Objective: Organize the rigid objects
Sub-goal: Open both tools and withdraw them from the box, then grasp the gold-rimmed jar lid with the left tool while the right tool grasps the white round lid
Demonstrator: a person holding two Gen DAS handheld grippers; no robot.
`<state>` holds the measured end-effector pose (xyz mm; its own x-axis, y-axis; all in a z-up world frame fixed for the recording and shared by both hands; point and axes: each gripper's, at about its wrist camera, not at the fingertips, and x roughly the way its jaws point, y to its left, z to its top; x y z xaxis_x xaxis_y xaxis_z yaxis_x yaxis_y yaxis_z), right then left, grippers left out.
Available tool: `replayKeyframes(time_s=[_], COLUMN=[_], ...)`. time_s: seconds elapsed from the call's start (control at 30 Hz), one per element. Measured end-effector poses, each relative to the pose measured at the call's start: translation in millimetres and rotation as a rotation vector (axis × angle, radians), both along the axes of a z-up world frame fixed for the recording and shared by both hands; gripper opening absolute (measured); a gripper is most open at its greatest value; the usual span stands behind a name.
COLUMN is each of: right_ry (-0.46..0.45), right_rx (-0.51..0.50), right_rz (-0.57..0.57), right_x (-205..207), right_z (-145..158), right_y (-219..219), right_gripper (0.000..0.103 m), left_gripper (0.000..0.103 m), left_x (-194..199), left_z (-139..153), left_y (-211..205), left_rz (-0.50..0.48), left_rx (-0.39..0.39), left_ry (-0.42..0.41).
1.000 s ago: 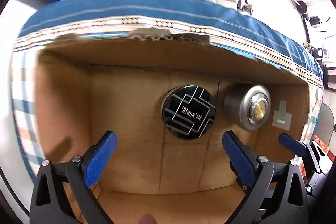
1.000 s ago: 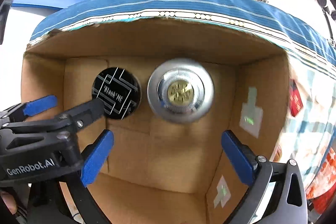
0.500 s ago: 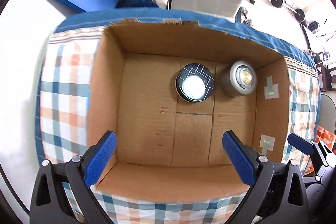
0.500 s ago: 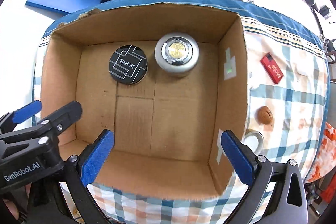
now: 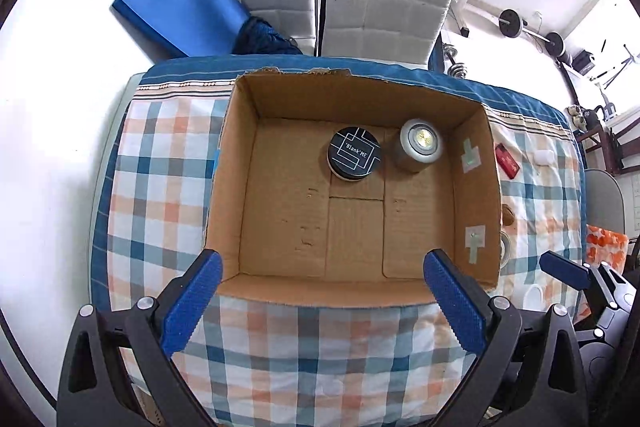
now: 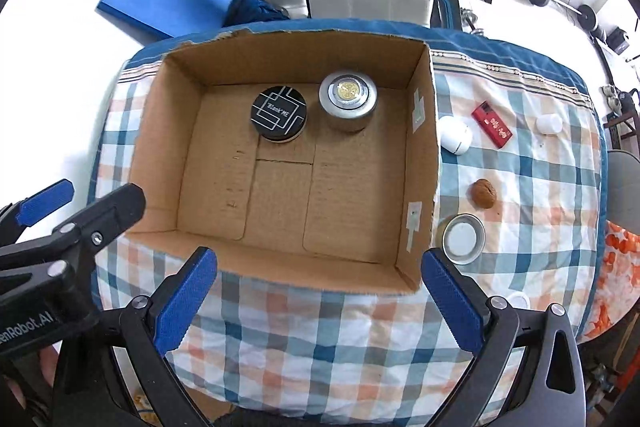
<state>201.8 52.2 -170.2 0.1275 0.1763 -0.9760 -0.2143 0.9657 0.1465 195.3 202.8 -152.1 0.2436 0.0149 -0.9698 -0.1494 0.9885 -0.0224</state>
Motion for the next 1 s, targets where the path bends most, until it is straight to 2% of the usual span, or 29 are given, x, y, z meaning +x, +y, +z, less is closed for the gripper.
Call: replayKeyframes(time_s=[0.2, 0.37, 0.57, 0.67, 0.83, 1.0], right_ry=[-0.002, 0.038, 0.146, 0.208, 0.274, 0.319], right_rx=[0.02, -0.016, -0.11, -0.098, -0.063, -0.02], right_rz=[-0.018, -0.109, -0.267, -0.324, -0.392, -0.413], right_x=[-17.9, -31.4, -45.6, -52.8, -54.2, -47.0], right_z=[9.7, -5.3, -62.6, -97.1, -148.3, -187.3], right_y=[-33.3, -108.2, -213.9, -250.1, -279.9, -287.1], right_gripper=[0.103, 0.103, 0.103, 0.103, 0.103, 0.103], left_gripper=[0.103, 0.103, 0.103, 0.103, 0.103, 0.103], left_x=[-18.1, -28.3, -29.5, -29.4, -26.8, -19.8], left_z=[15.8, 9.7, -44.7, -69.9, -107.5, -130.2], left_y=[-25.5, -83.4, -174.1, -208.4, -250.5, -266.6], left_rz=[-0.007, -0.077, -0.194, -0.235, -0.289, -0.299], left_rx=[0.013, 0.045, 0.07, 0.099, 0.183, 0.206], left_ry=[-0.039, -0.07, 0.005, 0.039, 0.083, 0.124])
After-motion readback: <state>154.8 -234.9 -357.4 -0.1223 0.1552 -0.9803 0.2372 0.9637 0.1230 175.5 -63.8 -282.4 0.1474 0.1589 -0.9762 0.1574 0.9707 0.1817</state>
